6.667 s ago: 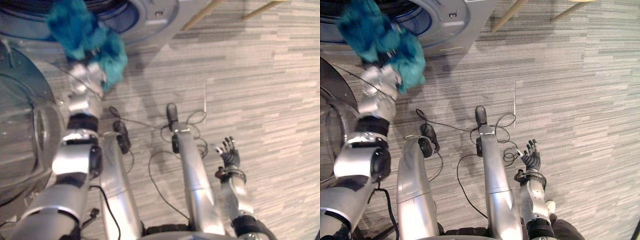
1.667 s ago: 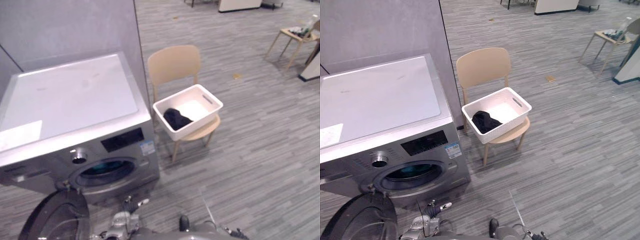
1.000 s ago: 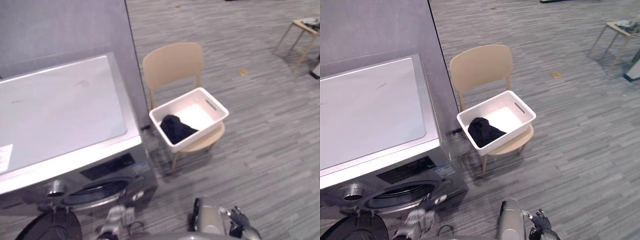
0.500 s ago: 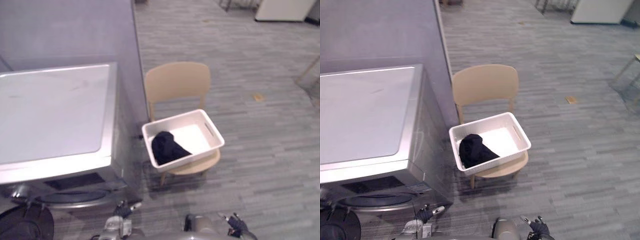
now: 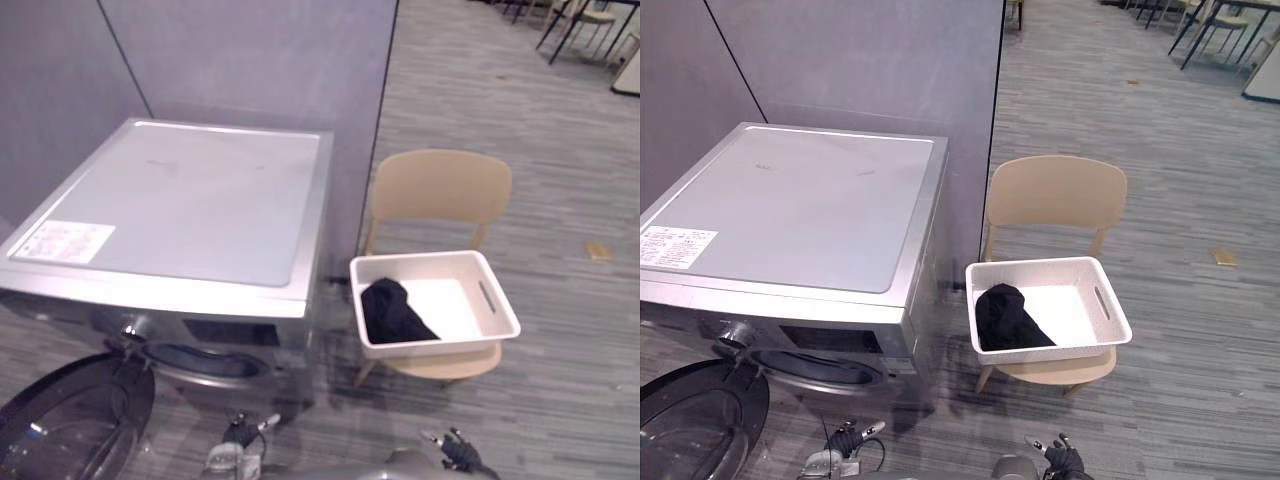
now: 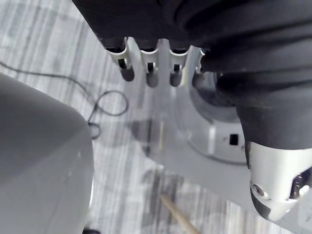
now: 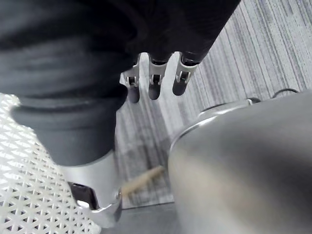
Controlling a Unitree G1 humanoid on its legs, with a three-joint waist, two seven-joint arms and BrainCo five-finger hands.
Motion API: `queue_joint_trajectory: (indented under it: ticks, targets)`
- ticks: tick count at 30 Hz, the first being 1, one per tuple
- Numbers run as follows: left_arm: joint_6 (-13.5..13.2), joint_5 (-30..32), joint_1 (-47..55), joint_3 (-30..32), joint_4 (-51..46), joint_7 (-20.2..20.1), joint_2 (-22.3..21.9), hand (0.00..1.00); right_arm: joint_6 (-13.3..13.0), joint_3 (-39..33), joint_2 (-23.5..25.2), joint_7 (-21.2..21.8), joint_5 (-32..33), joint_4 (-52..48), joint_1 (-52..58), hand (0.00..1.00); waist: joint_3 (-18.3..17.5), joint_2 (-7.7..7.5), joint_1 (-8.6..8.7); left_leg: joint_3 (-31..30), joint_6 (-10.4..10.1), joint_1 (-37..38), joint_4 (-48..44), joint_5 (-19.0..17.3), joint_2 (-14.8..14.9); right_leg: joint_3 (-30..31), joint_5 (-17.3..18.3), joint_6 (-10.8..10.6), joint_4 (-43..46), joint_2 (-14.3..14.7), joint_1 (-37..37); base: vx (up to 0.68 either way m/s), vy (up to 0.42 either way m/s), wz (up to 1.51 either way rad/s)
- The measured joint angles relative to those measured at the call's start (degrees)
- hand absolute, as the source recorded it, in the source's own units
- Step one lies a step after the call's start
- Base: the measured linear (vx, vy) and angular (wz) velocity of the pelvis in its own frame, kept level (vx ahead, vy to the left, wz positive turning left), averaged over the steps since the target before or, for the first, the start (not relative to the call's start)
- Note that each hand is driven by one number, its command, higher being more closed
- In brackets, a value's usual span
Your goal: Pick up the laundry basket with both hands and put the clothes into the washing machine.
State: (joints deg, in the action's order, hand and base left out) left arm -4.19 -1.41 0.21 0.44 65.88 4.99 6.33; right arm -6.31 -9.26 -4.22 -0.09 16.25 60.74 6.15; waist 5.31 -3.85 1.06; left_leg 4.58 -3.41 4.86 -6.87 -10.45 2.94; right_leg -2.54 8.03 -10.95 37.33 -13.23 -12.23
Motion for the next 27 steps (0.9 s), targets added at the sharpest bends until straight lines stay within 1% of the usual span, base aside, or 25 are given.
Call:
queue_joint_trajectory:
  ticks: [1,2,3,4,5,6,7,8,9,10,11,12,13,14,15,16,17,18,19,21,23,24,25,26,27]
  targets:
    - [0.1,0.4,-0.2,-0.4,0.0,0.0,0.2,0.00,-0.1,0.2,0.0,0.2,0.1,-1.0,0.6,0.00,0.3,-0.30,0.78,-0.2,0.3,1.5,-0.2,-0.3,0.0,2.2,-4.1,0.1,6.8,0.0,-3.0,0.14,0.069,0.07]
    - [0.1,1.0,-0.3,-0.5,0.0,0.0,0.2,0.00,-0.1,0.1,0.0,0.3,0.1,-1.1,0.7,0.00,0.6,0.25,1.31,-0.4,0.5,2.1,-0.2,-0.3,0.3,2.8,-5.6,0.1,9.0,0.0,-4.3,0.16,0.027,0.15]
    - [0.1,1.3,-0.5,-0.8,0.0,0.0,0.1,0.00,0.0,0.1,0.0,0.3,0.2,-1.2,0.9,0.00,0.5,0.16,1.63,-0.3,0.6,2.6,-0.3,-0.4,0.5,3.2,-6.2,0.7,10.4,-0.1,-4.8,0.18,-0.015,0.19]
    - [0.1,1.8,-1.2,-1.0,0.0,0.0,-0.1,0.00,0.0,0.1,-0.1,0.3,0.2,-1.4,1.2,0.00,0.6,0.19,1.86,-0.4,0.7,3.0,-0.1,-0.5,0.9,3.7,-3.2,1.3,11.9,-0.3,-6.0,0.14,-0.014,0.16]
    - [0.1,1.9,-1.6,-1.0,0.0,0.0,0.0,0.00,0.0,-0.2,-0.2,0.3,0.3,-1.5,1.0,0.00,0.7,0.35,1.76,-0.4,0.7,3.1,-0.1,-0.5,1.0,3.7,-1.5,1.4,11.8,-0.5,-6.5,0.14,-0.015,0.08]
    - [0.1,1.8,-1.9,-0.8,-0.1,0.0,0.2,0.00,0.0,-1.7,-0.4,0.3,0.7,-1.5,1.0,0.00,1.1,0.88,1.83,-0.8,0.7,3.4,-0.1,-0.5,1.4,4.1,0.8,2.2,9.9,-0.7,-7.2,0.10,-0.035,-0.01]
    - [0.1,1.8,-1.9,-0.8,-0.1,0.0,0.3,0.00,0.0,-2.3,-0.6,0.2,1.2,-1.6,0.9,0.00,1.3,1.34,1.97,-0.8,0.7,3.7,0.0,-0.5,1.9,4.5,1.3,2.8,7.3,-0.6,-6.9,0.15,-0.090,-0.06]
    - [0.1,1.8,-1.7,-0.8,-0.1,0.0,0.6,0.00,0.0,-3.7,-0.9,0.2,1.4,-1.7,1.0,0.00,1.7,2.01,1.98,-0.9,0.7,4.7,0.0,-0.5,3.0,6.8,1.4,2.9,0.2,0.6,-5.6,0.16,-0.167,-0.02]
    - [0.0,1.9,-1.4,-0.9,-0.1,0.0,1.2,0.00,0.1,-4.8,-0.8,0.2,1.8,-1.9,1.7,0.00,1.5,1.81,2.06,-1.1,0.0,5.5,0.0,-0.3,3.4,10.0,0.1,2.4,-9.0,1.7,-3.2,0.14,-0.198,0.05]
    - [0.0,1.9,-1.3,-0.9,-0.1,0.0,1.5,0.00,0.0,-5.7,-0.7,0.2,1.9,-2.1,2.4,0.00,1.3,1.29,2.20,-1.6,-1.0,5.9,0.1,-0.4,3.3,11.7,-2.5,2.2,-13.0,1.9,-1.9,0.16,-0.284,0.29]
    - [-0.1,2.1,-1.3,-0.8,0.0,-0.2,2.4,0.00,0.1,-7.1,-0.6,0.3,2.4,-2.0,3.8,0.00,0.2,-0.83,2.69,-3.1,-3.0,6.2,0.5,-1.5,3.0,13.7,-6.2,-0.4,-16.5,1.8,-0.3,0.15,-0.332,0.28]
    - [-0.2,2.2,-1.3,-0.8,0.3,-0.5,2.1,0.00,0.2,-8.9,-1.3,0.2,2.5,-1.5,4.1,0.00,-0.2,0.51,2.73,-3.5,-4.3,6.5,1.1,-2.3,4.4,13.4,-2.7,-1.1,-17.9,3.1,0.8,0.14,-0.331,0.20]
    - [-0.2,2.3,-1.2,-0.8,0.7,-1.0,1.4,0.00,0.2,-9.2,-1.8,0.2,2.9,-1.3,3.8,0.00,-0.2,1.89,2.65,-3.6,-4.7,6.3,1.0,-2.1,5.7,12.8,-3.0,-0.7,-18.2,3.7,0.9,0.09,-0.271,0.11]
    - [-0.2,2.3,-1.3,-0.7,1.7,-1.4,-0.1,0.00,0.2,-9.5,-3.0,0.2,3.4,-1.3,4.3,0.00,-0.6,2.96,3.04,-4.3,-5.9,5.4,0.9,-1.0,7.2,11.3,-3.4,-0.1,-19.5,5.1,1.2,0.10,-0.293,0.14]
    - [-0.1,2.3,-1.2,-0.1,1.7,-1.4,-1.3,0.00,0.5,-9.7,-3.8,0.3,3.4,-1.0,4.6,0.00,-1.1,3.92,3.02,-4.9,-7.3,4.8,0.9,0.3,8.2,10.4,-3.5,0.0,-19.6,6.2,1.3,0.08,-0.283,0.21]
    - [-0.1,2.3,-1.2,0.1,1.7,-1.4,-1.6,0.00,0.6,-10.1,-3.9,0.3,3.4,-0.9,4.5,0.00,-1.2,4.03,3.03,-5.4,-7.5,4.9,0.9,0.9,8.5,10.2,-3.4,0.2,-19.6,6.4,1.7,0.06,-0.265,0.25]
    - [0.0,2.2,-1.2,0.5,1.7,-1.2,-1.6,0.00,0.6,-10.2,-4.1,0.3,3.4,-1.0,4.5,0.00,-1.4,4.07,3.00,-6.1,-8.3,4.7,1.0,1.8,9.3,9.0,-3.4,0.5,-19.8,6.8,2.2,-0.02,-0.153,0.29]
    - [-0.1,2.1,-1.2,1.8,1.7,-1.3,-1.5,0.00,0.6,-9.9,-4.2,0.3,3.4,-1.8,4.3,0.00,-1.8,4.14,2.92,-6.2,-8.8,3.8,1.1,2.1,10.2,8.3,-3.6,1.6,-20.9,7.4,2.2,-0.04,-0.123,0.36]
    - [-0.1,2.0,-1.3,2.5,1.6,-1.2,-1.5,0.00,0.7,-9.8,-4.2,0.3,3.4,-3.5,4.3,0.00,-2.1,4.38,3.01,-6.3,-9.0,2.7,1.3,2.2,10.7,7.4,-4.0,2.1,-21.9,7.6,2.0,-0.06,-0.072,0.38]
    - [-0.1,1.9,-1.3,2.5,1.5,-1.2,-1.6,0.00,0.7,-8.9,-4.3,0.1,3.4,-9.1,4.8,0.00,-2.7,4.95,3.16,-6.7,-9.0,1.0,2.6,2.2,11.5,6.5,-5.1,2.5,-23.6,8.0,1.4,-0.08,-0.024,0.32]
    - [-0.1,1.9,-0.8,3.0,1.4,-1.2,-1.6,0.00,0.6,-7.7,-4.1,0.0,3.0,-23.6,7.1,0.00,-3.0,4.93,3.30,-6.8,-9.0,-0.4,4.4,2.2,11.3,5.7,-6.6,1.8,-24.8,7.5,-0.1,-0.12,0.014,0.17]
    - [-0.1,1.9,-0.7,3.1,1.4,-1.1,-1.6,0.00,0.6,-7.7,-4.0,0.0,2.6,-27.7,7.6,0.00,-2.9,4.69,3.35,-6.9,-9.0,-0.7,4.6,2.2,11.0,5.6,-7.2,1.9,-25.2,7.2,-0.1,-0.13,0.052,0.11]
    - [-0.1,2.0,0.1,3.0,1.1,-1.1,-1.5,0.00,0.4,-7.8,-3.9,0.1,1.7,-35.2,8.5,0.00,-3.1,3.78,3.33,-7.0,-9.0,-1.3,4.4,2.2,10.3,5.7,-8.1,1.3,-26.5,6.5,0.1,-0.12,0.067,0.07]
    - [-0.1,2.1,1.0,2.5,1.0,-1.1,-1.5,0.00,-0.1,-8.2,-3.8,0.2,0.8,-42.0,9.3,0.00,-3.5,3.07,3.39,-7.1,-8.9,-1.6,4.2,2.1,9.8,5.7,-9.2,1.1,-28.2,6.0,0.7,-0.13,0.081,0.07]
    - [-0.1,2.3,1.4,2.1,1.0,-1.1,-1.5,0.00,-0.5,-8.7,-3.6,0.2,-0.2,-46.4,9.6,0.00,-3.7,2.83,3.46,-7.4,-8.6,-2.3,4.0,1.9,9.4,5.5,-10.0,1.0,-29.6,5.6,1.2,-0.09,0.063,0.07]
